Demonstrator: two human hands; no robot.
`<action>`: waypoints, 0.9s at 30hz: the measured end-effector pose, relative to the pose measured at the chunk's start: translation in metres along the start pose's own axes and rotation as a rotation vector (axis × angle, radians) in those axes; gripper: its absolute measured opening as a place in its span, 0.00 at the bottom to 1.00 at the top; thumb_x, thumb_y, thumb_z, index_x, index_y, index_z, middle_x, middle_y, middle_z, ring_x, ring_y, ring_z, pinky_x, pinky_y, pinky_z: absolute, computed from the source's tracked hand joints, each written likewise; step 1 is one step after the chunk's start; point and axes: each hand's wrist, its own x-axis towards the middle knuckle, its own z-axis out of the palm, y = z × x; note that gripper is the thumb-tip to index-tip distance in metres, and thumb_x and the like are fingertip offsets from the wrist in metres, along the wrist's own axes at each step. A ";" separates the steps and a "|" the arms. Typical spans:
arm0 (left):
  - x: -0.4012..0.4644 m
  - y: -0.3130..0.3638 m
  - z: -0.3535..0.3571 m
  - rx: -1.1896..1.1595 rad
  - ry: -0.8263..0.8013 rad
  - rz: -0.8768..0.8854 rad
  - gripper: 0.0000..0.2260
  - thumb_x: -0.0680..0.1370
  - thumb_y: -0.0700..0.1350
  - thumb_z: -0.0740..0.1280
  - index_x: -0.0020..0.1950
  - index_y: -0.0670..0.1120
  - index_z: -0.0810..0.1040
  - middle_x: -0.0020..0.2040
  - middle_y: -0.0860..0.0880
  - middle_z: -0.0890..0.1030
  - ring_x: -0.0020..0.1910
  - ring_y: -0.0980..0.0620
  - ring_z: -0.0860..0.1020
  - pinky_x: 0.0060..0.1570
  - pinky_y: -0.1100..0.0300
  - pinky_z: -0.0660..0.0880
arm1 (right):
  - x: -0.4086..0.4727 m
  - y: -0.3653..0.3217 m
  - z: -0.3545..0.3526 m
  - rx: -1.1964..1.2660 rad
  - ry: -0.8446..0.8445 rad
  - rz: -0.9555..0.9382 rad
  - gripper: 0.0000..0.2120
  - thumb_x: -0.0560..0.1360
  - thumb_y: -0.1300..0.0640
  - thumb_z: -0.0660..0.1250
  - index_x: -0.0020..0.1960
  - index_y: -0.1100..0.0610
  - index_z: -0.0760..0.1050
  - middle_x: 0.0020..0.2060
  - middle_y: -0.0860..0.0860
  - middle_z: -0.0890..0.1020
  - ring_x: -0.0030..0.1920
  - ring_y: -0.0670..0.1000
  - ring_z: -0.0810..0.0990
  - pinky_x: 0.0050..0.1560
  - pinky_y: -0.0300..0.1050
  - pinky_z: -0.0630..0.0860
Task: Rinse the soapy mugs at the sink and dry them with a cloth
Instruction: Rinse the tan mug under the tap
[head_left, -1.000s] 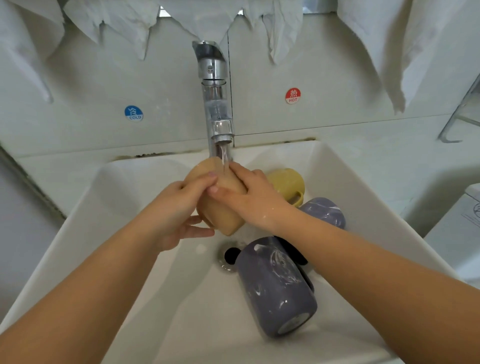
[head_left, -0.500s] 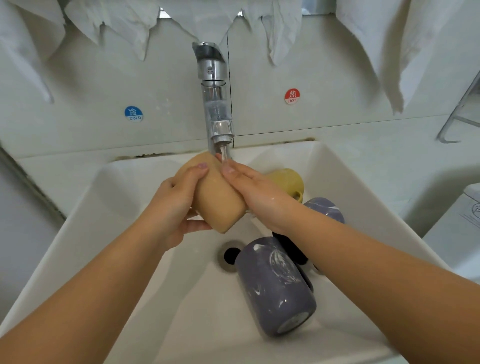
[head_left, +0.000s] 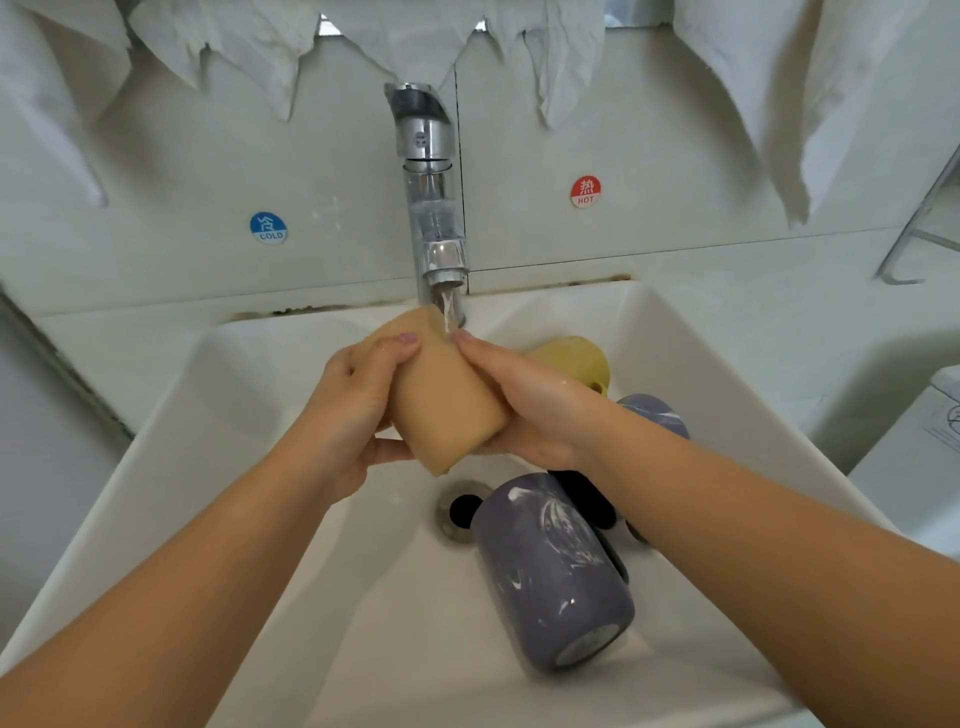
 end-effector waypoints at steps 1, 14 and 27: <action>0.001 -0.002 0.000 0.000 0.007 -0.016 0.25 0.70 0.60 0.69 0.65 0.52 0.72 0.57 0.48 0.79 0.52 0.46 0.81 0.35 0.50 0.80 | -0.002 0.001 -0.002 -0.017 -0.036 -0.002 0.19 0.79 0.44 0.60 0.68 0.49 0.70 0.55 0.49 0.82 0.53 0.50 0.81 0.54 0.52 0.79; -0.002 -0.006 0.007 -0.155 0.027 -0.146 0.21 0.73 0.62 0.69 0.59 0.51 0.77 0.52 0.47 0.84 0.51 0.46 0.83 0.49 0.47 0.80 | 0.001 0.004 0.014 -0.429 0.131 -0.299 0.19 0.82 0.43 0.51 0.70 0.45 0.66 0.58 0.44 0.75 0.56 0.44 0.75 0.53 0.38 0.72; -0.005 -0.006 0.008 -0.198 -0.144 -0.067 0.15 0.75 0.60 0.63 0.54 0.53 0.77 0.44 0.50 0.86 0.45 0.49 0.85 0.44 0.50 0.79 | 0.008 -0.002 0.012 -0.185 0.213 -0.026 0.27 0.76 0.32 0.55 0.64 0.50 0.73 0.56 0.54 0.81 0.56 0.56 0.80 0.61 0.58 0.75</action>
